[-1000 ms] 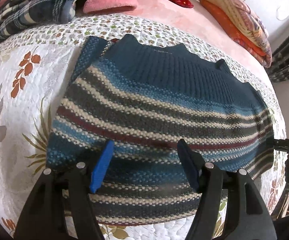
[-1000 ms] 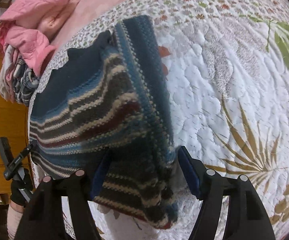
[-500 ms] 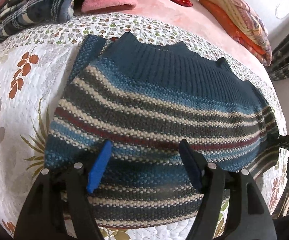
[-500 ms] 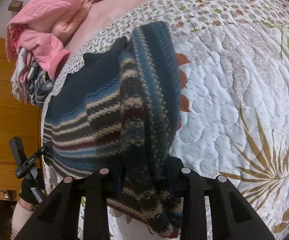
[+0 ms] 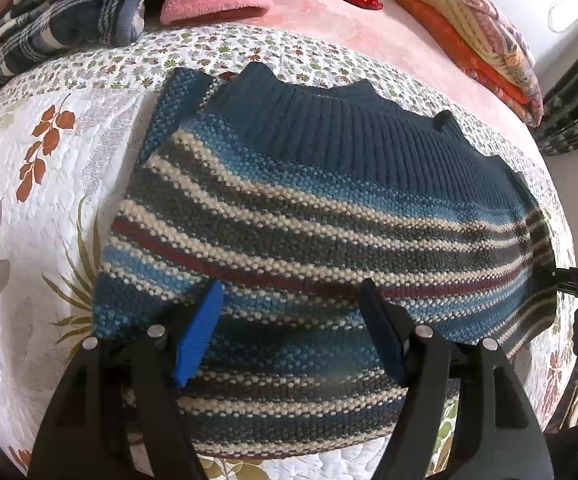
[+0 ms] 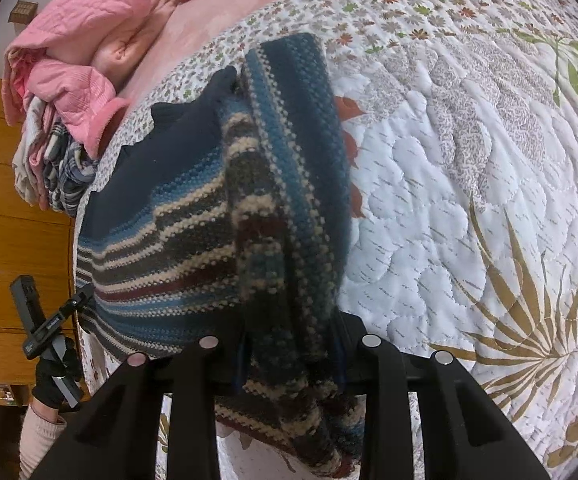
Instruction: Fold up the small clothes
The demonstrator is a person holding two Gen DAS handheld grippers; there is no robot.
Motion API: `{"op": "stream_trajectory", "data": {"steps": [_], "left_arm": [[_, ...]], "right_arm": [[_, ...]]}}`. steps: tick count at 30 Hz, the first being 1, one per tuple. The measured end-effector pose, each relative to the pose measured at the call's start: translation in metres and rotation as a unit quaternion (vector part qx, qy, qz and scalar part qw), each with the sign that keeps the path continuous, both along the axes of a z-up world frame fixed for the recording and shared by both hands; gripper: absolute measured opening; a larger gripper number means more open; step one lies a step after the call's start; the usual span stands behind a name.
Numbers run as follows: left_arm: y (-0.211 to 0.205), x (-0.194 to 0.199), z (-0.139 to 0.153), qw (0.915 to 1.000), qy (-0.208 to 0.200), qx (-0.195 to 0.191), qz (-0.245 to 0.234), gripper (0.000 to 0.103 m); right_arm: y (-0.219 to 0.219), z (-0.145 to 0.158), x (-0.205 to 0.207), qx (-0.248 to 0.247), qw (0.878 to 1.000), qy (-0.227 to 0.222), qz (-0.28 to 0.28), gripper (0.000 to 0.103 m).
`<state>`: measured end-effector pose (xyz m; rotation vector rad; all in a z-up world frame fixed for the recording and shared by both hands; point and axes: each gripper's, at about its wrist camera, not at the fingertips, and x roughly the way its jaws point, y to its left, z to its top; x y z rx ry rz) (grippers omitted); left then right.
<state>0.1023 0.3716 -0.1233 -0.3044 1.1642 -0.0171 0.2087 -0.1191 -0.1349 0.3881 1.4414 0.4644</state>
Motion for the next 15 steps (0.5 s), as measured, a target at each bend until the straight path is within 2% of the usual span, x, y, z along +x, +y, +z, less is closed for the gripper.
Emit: {"op": "stream_trajectory", "data": {"steps": [6,12,15], "left_arm": [[0.002,0.001,0.003,0.9999,0.0,-0.01,0.006,0.07],[0.003,0.001,0.016,0.9994,-0.014,-0.029,0.011,0.07],[0.004,0.001,0.022,0.999,-0.021,-0.039,0.012,0.07]], "right_arm": [[0.008,0.01,0.001,0.002,1.0,-0.004,-0.003,0.03],[0.044,0.064,0.0,0.042,0.998,-0.041,0.033,0.028],[0.085,0.091,0.003,0.032,0.996,-0.056,0.068,0.028]]}}
